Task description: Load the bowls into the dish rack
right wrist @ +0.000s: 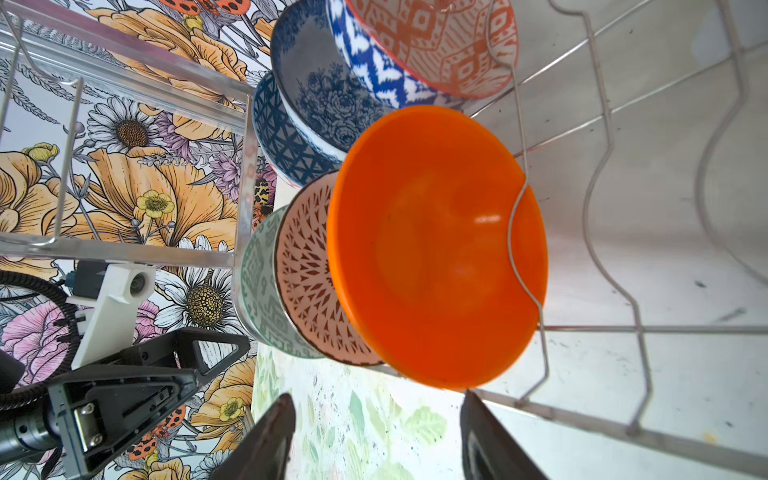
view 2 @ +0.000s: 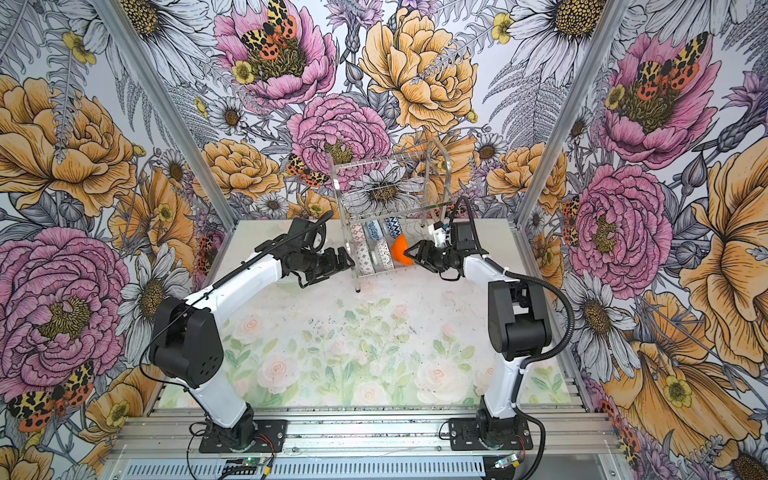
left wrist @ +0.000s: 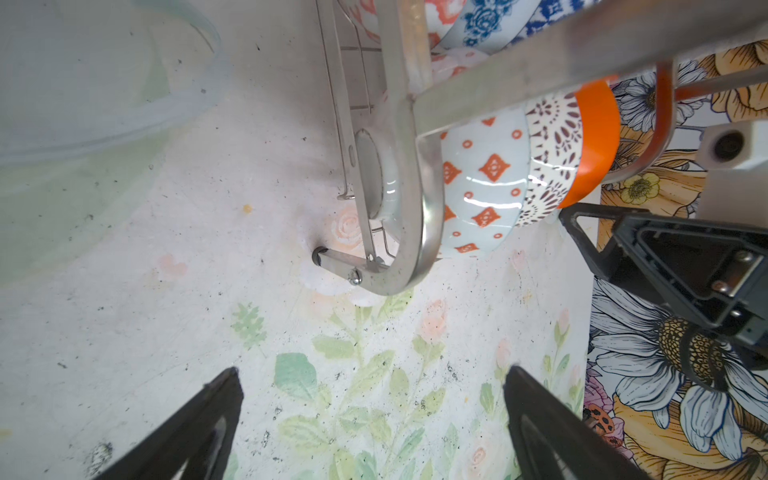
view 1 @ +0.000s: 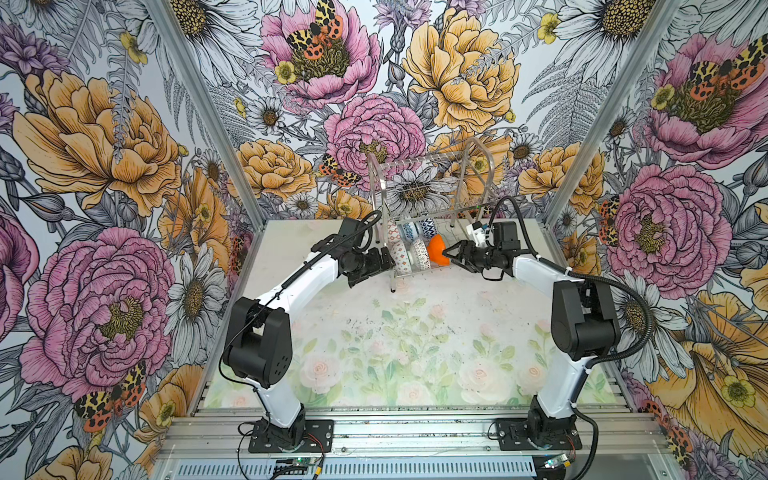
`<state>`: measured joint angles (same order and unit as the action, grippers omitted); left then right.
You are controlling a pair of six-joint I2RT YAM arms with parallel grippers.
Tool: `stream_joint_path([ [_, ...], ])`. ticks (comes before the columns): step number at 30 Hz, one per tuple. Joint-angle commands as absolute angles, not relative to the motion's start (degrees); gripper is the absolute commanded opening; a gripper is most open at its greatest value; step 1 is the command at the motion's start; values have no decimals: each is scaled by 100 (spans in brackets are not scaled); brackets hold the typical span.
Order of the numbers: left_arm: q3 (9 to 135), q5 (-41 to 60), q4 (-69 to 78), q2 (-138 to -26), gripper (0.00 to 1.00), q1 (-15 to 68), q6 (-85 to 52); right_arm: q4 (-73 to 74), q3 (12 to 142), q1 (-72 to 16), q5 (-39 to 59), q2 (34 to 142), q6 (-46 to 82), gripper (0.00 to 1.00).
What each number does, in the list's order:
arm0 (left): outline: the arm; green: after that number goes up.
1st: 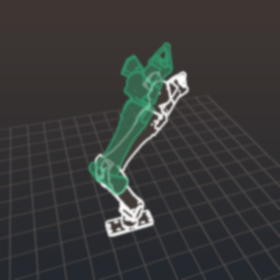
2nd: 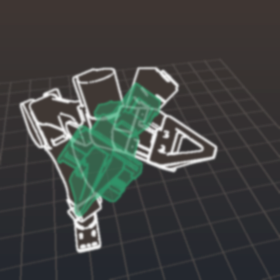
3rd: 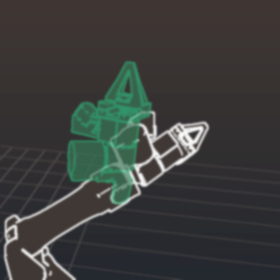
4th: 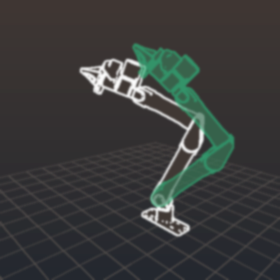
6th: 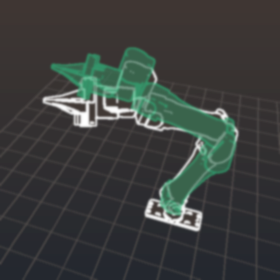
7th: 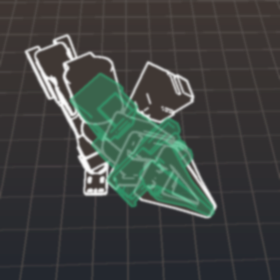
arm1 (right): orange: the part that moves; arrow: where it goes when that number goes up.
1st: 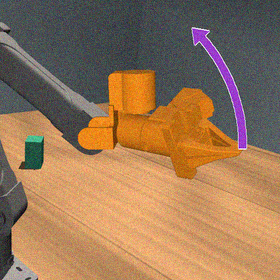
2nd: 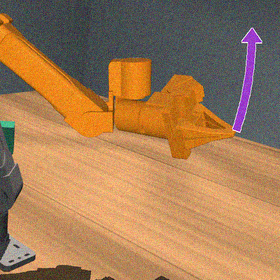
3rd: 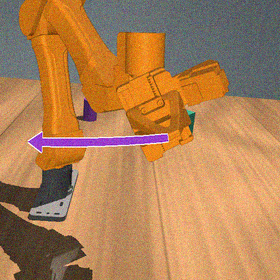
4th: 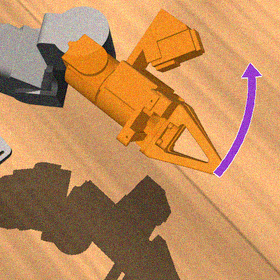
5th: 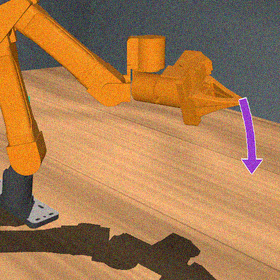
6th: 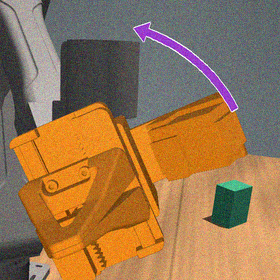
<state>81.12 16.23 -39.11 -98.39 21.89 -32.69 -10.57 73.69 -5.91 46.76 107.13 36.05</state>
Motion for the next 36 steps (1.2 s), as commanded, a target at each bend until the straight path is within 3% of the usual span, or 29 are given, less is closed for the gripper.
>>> stream_joint_path([
  [1,7977,1418,-3872,-9500,99,2070,-3054,-1170,7282,-535,4544,10276,3454,98],
  [11,7485,969,-3846,-8825,99,1329,-2583,-1733,6958,-53,3882,9406,3160,99],
  [14,7282,757,-3756,-8630,99,1099,-2319,-2114,6811,132,3062,9011,2887,99],
  [21,6232,-176,-2907,-7944,99,478,-1690,-2373,6592,415,-139,8490,2467,99],
  [24,5573,-643,-2015,-7635,99,143,-1510,-2343,6601,423,-1317,8621,2050,99],
  [27,4576,-1140,-500,-7320,99,0,-1260,-2301,6642,424,-1867,8897,1756,100],
  [32,2822,-1788,2247,-6943,99,-31,-515,-1645,6204,422,-1872,9095,1590,99],
  [36,2511,-1764,2625,-7212,99,-180,-343,-406,5388,423,-1683,8902,1291,99],
])
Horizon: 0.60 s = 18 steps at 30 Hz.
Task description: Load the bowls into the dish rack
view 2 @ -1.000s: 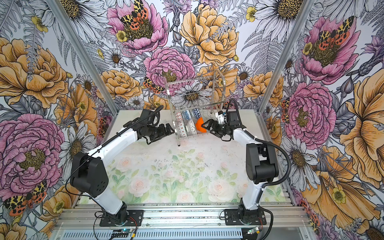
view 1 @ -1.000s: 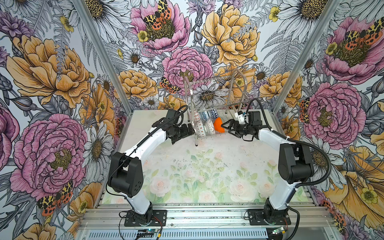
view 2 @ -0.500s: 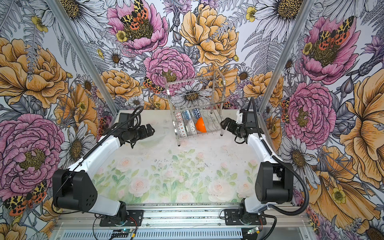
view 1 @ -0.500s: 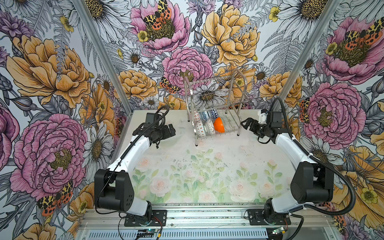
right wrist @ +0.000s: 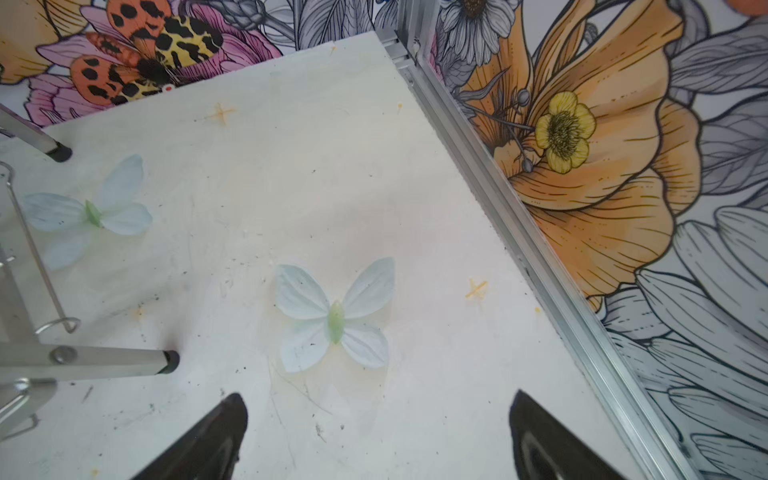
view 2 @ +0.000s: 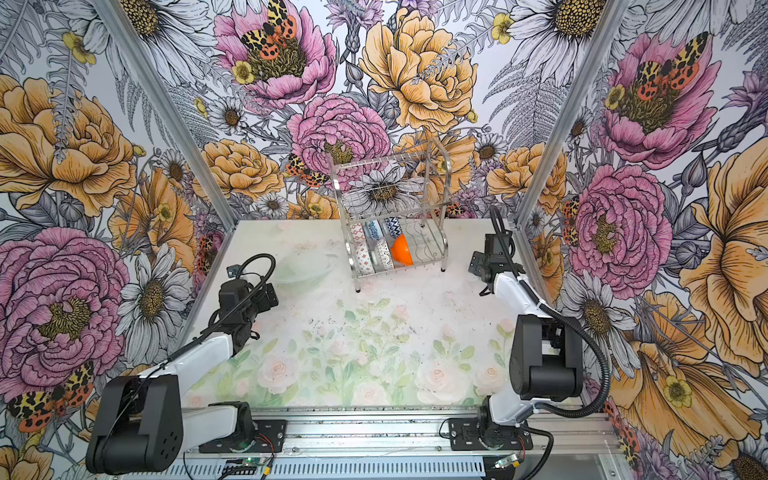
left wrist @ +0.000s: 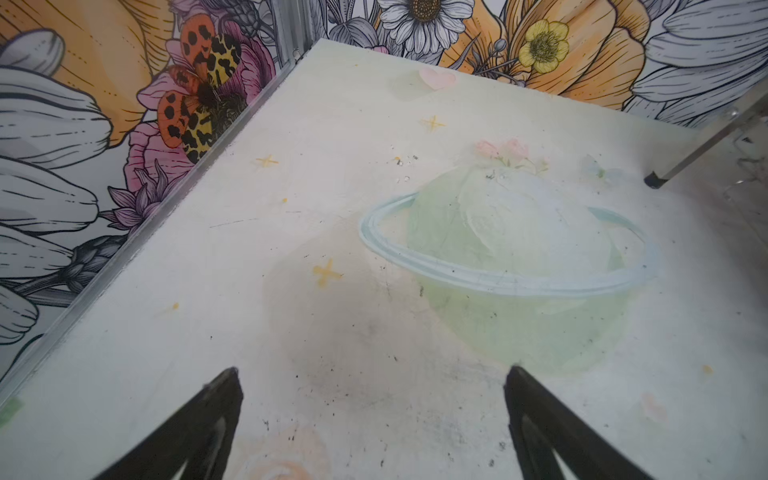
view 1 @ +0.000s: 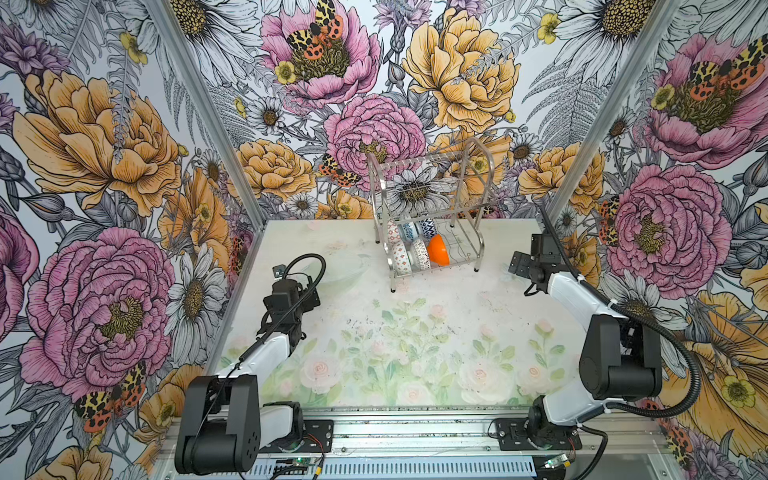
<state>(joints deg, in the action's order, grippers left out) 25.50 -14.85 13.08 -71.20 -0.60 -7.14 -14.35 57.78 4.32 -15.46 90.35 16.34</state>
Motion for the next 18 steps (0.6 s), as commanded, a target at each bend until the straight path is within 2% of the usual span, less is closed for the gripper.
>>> stream_joint_path([
  [1,2470,-1621,2712,-7277,99,-239,-417,-124,5181,425,-1599,8842,1230,99],
  [4,2334,-1058,3178,-7498,99,-364,-650,1013,4442,424,-1201,8663,1033,99],
  [14,2633,-716,3672,-8115,99,-421,-587,3880,2425,433,-218,7997,810,99],
  [18,1816,-275,5473,-8355,98,-367,-273,4426,2128,431,-68,7999,731,100],
])
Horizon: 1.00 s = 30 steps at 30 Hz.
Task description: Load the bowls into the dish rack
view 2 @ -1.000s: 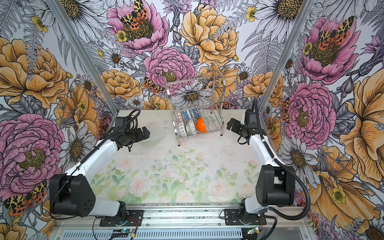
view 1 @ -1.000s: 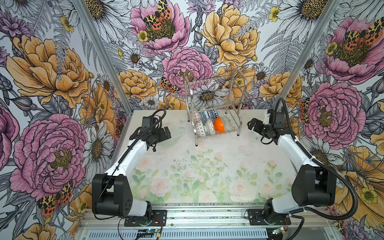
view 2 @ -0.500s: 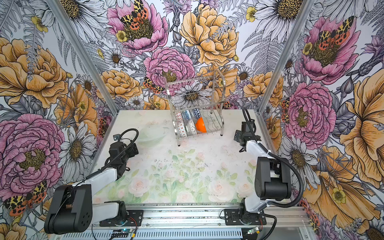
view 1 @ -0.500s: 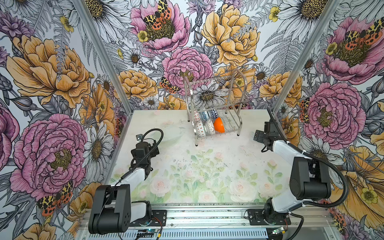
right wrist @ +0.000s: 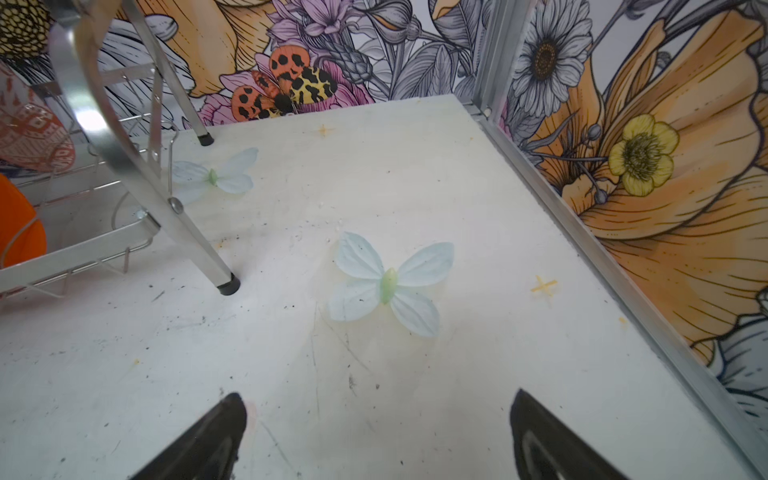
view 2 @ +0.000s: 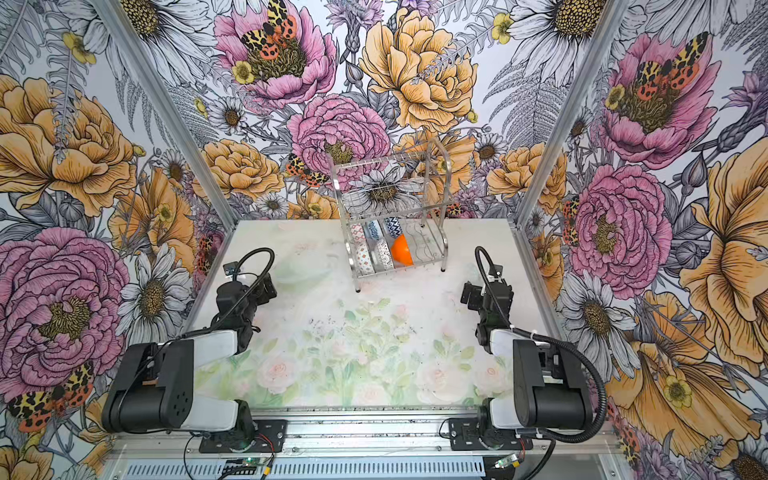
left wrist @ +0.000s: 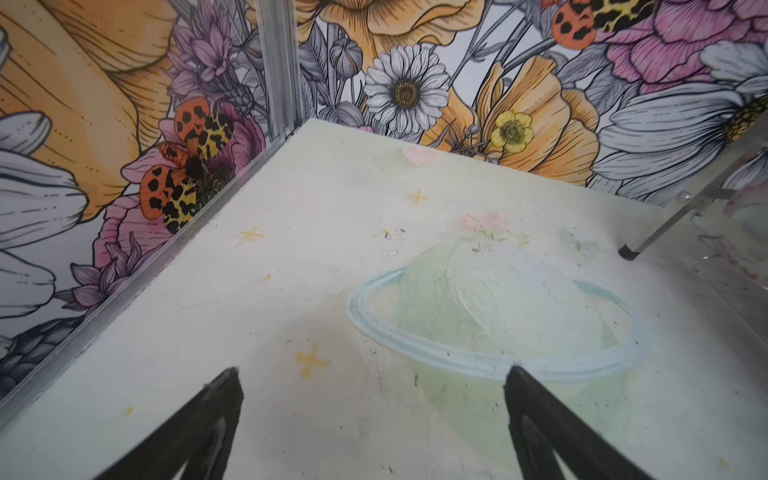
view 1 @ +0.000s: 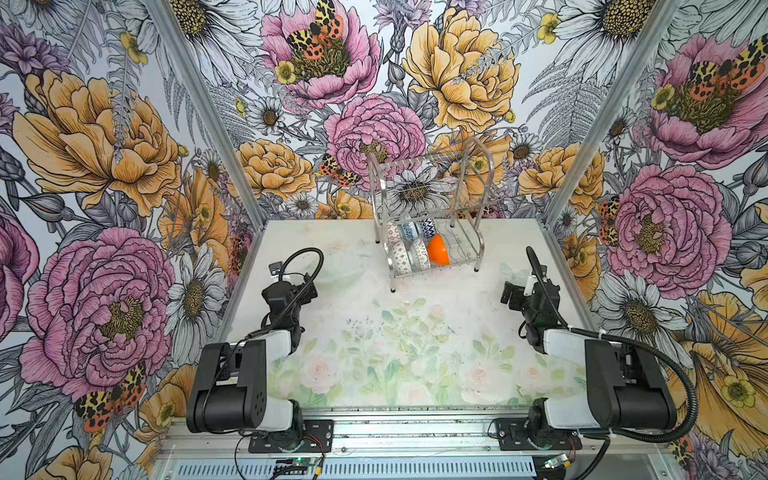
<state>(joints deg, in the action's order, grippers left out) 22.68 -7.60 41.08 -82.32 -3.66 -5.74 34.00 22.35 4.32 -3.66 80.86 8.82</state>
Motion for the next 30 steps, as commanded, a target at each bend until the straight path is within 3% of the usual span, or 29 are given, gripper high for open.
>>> stream_joint_path([
  [1,1557,-201,6114,-8529,99,-351,-230,4671,2045,434,-37,8088,708,100],
  [3,1207,-559,7516,-9104,99,-360,-356,5378,1836,431,72,8417,656,99],
  [5,1171,-883,7232,-8941,99,-383,-548,6340,1637,439,99,8900,637,100],
  [8,1447,-794,6785,-8951,99,-315,-433,6011,1747,424,-317,8836,774,99],
  [14,2131,-170,5472,-8899,99,-247,-89,5190,2150,395,-32,8809,651,99],
  [30,2162,-352,5388,-8886,99,-126,-10,5025,2219,321,-43,8806,556,99],
])
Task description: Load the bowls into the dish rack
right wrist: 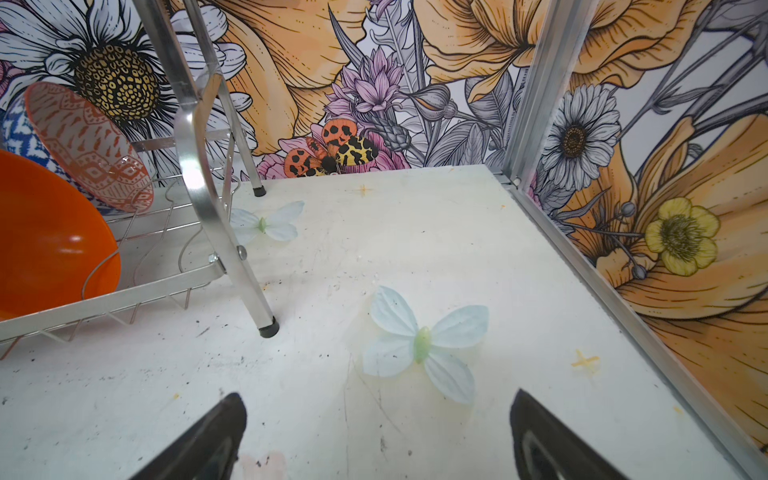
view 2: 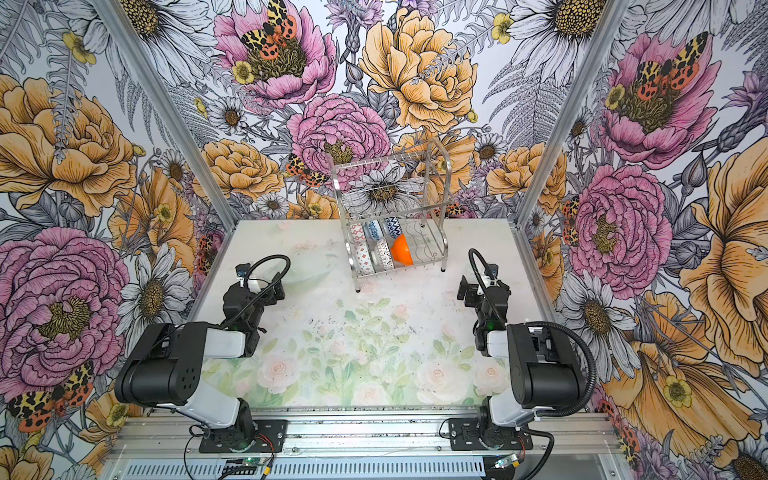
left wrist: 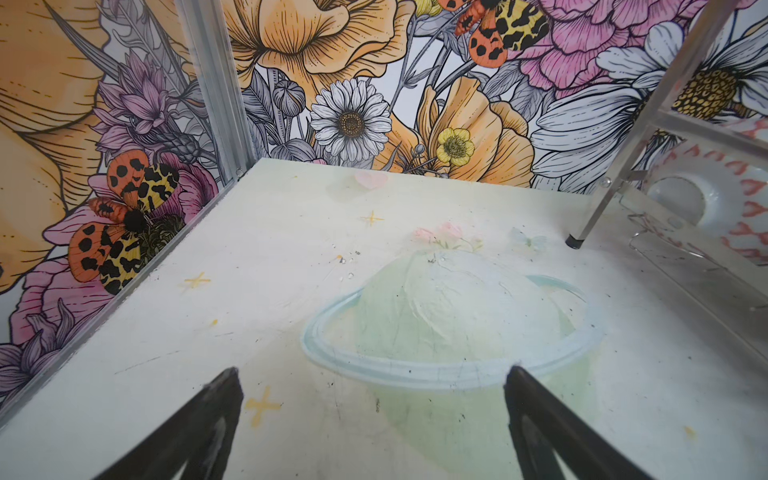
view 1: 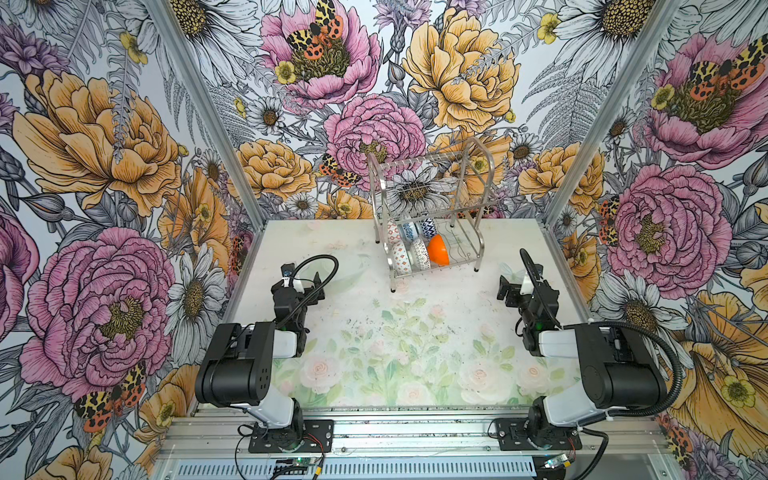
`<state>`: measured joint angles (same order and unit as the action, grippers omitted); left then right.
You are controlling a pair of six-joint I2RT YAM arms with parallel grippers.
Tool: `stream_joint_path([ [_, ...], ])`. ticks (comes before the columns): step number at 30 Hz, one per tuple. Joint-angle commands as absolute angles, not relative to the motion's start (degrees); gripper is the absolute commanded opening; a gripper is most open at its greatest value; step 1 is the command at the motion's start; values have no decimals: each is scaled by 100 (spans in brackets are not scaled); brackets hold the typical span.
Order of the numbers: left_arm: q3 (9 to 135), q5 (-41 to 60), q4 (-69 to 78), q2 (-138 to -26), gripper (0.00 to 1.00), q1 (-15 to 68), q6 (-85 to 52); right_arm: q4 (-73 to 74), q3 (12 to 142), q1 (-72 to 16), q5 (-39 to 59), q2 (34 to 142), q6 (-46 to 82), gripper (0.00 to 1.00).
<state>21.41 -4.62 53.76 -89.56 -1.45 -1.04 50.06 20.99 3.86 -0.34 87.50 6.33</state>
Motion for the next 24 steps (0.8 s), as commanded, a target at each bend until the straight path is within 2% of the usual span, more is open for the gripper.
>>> stream_joint_path([
  [1,2164,-355,5379,-8886,99,-132,-12,5010,2223,310,-66,8791,554,99],
  [24,2162,-360,5381,-8886,99,-124,-14,4934,2260,247,-154,8798,510,100],
])
